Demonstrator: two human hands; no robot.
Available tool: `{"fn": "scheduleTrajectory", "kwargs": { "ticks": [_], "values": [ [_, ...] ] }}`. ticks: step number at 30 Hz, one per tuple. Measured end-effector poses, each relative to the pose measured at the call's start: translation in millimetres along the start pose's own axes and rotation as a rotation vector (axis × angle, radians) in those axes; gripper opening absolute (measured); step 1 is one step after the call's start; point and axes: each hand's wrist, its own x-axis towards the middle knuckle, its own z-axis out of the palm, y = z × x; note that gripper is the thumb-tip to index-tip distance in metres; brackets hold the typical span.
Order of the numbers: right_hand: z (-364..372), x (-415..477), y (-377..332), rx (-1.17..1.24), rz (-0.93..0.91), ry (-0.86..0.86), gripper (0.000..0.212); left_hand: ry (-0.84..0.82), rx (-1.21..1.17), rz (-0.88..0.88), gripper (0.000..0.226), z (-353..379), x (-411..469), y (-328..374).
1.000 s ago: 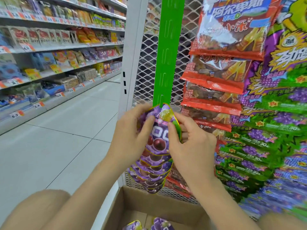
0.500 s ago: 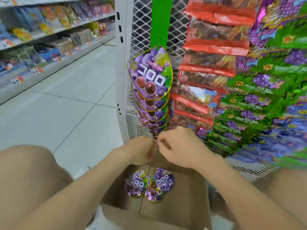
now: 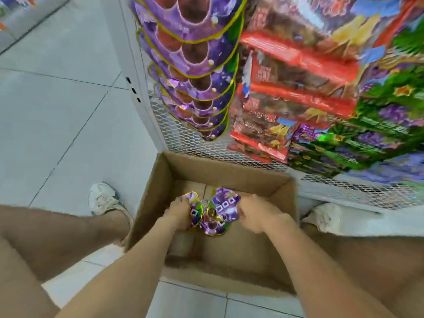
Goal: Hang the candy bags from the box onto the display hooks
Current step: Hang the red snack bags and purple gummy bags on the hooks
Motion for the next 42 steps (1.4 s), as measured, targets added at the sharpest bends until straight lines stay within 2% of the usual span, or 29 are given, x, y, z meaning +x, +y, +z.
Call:
{"fn": "scheduleTrajectory", "kwargs": {
  "ticks": [2,5,8,12,14,18,20,22,24,25,26,30,32,34,36,40,42],
  "values": [
    [17,9,9,0.005,0.042,-0.061,0.015,0.031,-0.029,-0.01,0.075,13,11,-2],
    [30,19,10,0.032,0.058,-0.111,0.01,0.037,-0.068,-0.055,0.101,30,28,-11],
    [34,25,7,0.096,0.063,-0.126,0.014,0.045,-0.048,-0.097,0.108,34,34,-10],
    [33,24,4,0.13,0.068,-0.143,0.019,0.101,0.141,-0.096,0.091,27,35,-3],
    [31,21,5,0.123,0.061,-0.154,0.017,0.096,0.167,-0.041,0.073,25,35,-2],
    [21,14,9,0.104,0.075,-0.14,0.011,0.014,-0.121,0.109,0.036,11,29,-7],
    [14,8,10,0.124,0.078,-0.111,0.013,-0.033,-0.223,0.213,0.031,-8,18,-6],
    [7,1,10,0.161,0.062,-0.048,0.029,-0.047,-0.282,0.292,0.04,-35,1,1],
    [-6,-11,7,0.317,0.018,0.025,0.062,-0.05,-0.327,0.385,0.045,-67,-23,12],
    [-13,-17,3,0.423,-0.015,0.055,0.071,-0.053,-0.348,0.439,0.048,-83,-38,19],
    [-22,-25,-2,0.509,-0.049,0.083,0.072,-0.046,-0.371,0.486,0.049,-98,-50,24],
    [-67,-56,-18,0.589,-0.216,0.256,0.034,-0.057,-0.442,0.615,0.038,-163,-111,41],
    [-95,-79,-23,0.549,-0.301,0.358,0.035,-0.084,-0.456,0.672,0.03,-196,-143,48],
    [-122,-107,-29,0.481,-0.364,0.466,0.044,-0.106,-0.466,0.711,0.03,-227,-175,54],
    [-140,-130,-39,0.455,-0.402,0.571,0.041,-0.089,-0.45,0.759,0.031,-255,-202,59],
    [-160,-163,-64,0.607,-0.454,0.874,0.017,0.149,-0.519,0.865,0.028,-299,-252,70],
    [-173,-176,-76,0.666,-0.465,1.049,0.015,0.387,-0.65,0.869,0.035,-311,-272,74]
  ]
}}
